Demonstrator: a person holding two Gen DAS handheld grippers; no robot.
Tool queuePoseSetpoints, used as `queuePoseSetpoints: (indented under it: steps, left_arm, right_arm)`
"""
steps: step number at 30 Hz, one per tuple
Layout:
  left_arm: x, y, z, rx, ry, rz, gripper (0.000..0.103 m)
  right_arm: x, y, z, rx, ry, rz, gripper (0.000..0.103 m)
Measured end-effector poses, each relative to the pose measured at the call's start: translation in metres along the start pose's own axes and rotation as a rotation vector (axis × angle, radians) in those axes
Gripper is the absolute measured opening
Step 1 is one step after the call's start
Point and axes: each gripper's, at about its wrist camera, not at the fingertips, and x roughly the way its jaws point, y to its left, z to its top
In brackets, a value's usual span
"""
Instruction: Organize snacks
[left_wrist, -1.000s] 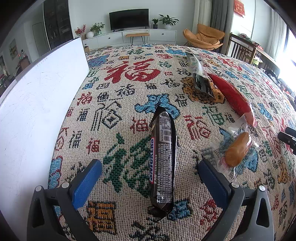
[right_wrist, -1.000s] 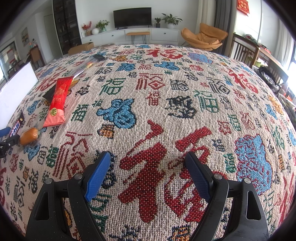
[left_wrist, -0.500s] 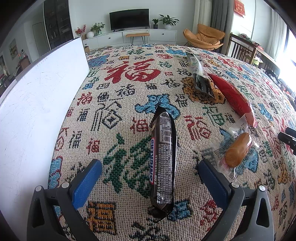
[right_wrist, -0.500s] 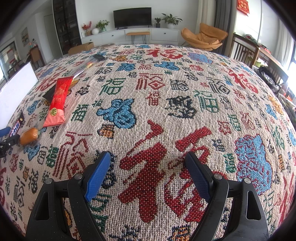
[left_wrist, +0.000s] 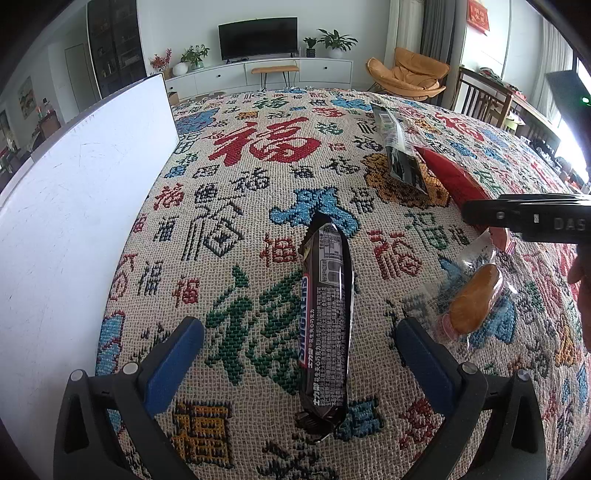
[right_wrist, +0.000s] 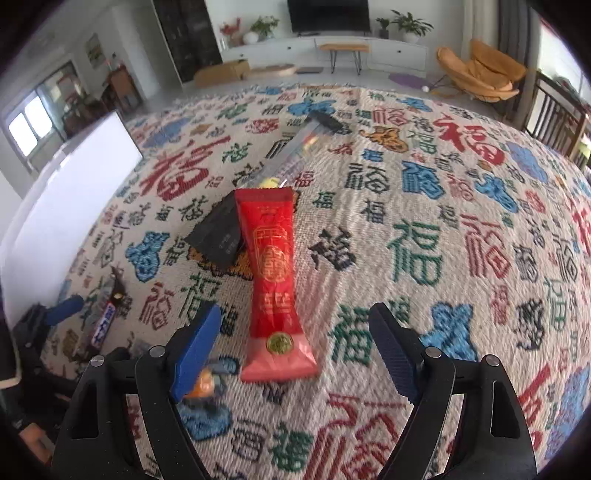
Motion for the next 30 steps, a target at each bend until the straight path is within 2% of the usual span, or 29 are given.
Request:
queuePoseSetpoints:
  steps: [3,5,6,7,9,13,16,20,24,26,27,28,30]
  left_arm:
    - [0.000,0.000,0.000,0.000,0.000,0.000,0.103]
    - [0.000,0.000,0.000,0.000,0.000,-0.001,0.103]
    - [0.000,0.000,0.000,0.000,0.000,0.000,0.103]
    - [0.000,0.000,0.000,0.000,0.000,0.000,0.103]
    - [0.000,0.000,0.000,0.000,0.000,0.000,0.103]
    - [0.000,0.000,0.000,0.000,0.000,0.000,0.103]
    - [0.000,0.000,0.000,0.000,0.000,0.000,0.103]
    - [0.000,0.000,0.000,0.000,0.000,0.000,0.103]
    - [0.000,0.000,0.000,0.000,0.000,0.000,0.103]
    - [0.000,0.000,0.000,0.000,0.000,0.000,0.103]
    - [0.000,0.000,0.000,0.000,0.000,0.000,0.103]
    - [0.000,0.000,0.000,0.000,0.000,-0.001,0.103]
    - [0.000,0.000,0.000,0.000,0.000,-0.001,0.103]
  right_arm:
    - [0.021,0.010,0.004,-0.021,0.031,-0.006,0.080]
    - [0.020,0.014,0.004,-0.033,0.011,-0.063,0.048]
    - [0.018,0.013,0.004,-0.030,-0.002,-0.077,0.018]
    - [0.016,0.008,0.004,-0.003,0.004,-0.035,0.017]
    - [0.008,-0.001,0.003,0.041,0.005,0.009,0.016]
    - [-0.029,-0.016,-0.012,0.036,-0.054,0.014,0.016]
    - [-0.058,-0.030,-0.030,0.043,-0.064,0.025,0.016]
    - [-0.078,-0.045,-0.066,0.063,-0.058,-0.020,0.016]
    - [-0.068,-0.051,-0.092,0.054,-0.059,-0.078,0.017]
    - [-0.059,-0.052,-0.098,0.049,-0.065,-0.090,0.024]
    - [-0.059,-0.051,-0.101,0.048,-0.100,-0.087,0.036]
    - [-0.059,-0.050,-0.102,0.049,-0.112,-0.086,0.055]
    - [-0.057,-0.046,-0.105,0.036,-0.136,-0.072,0.069]
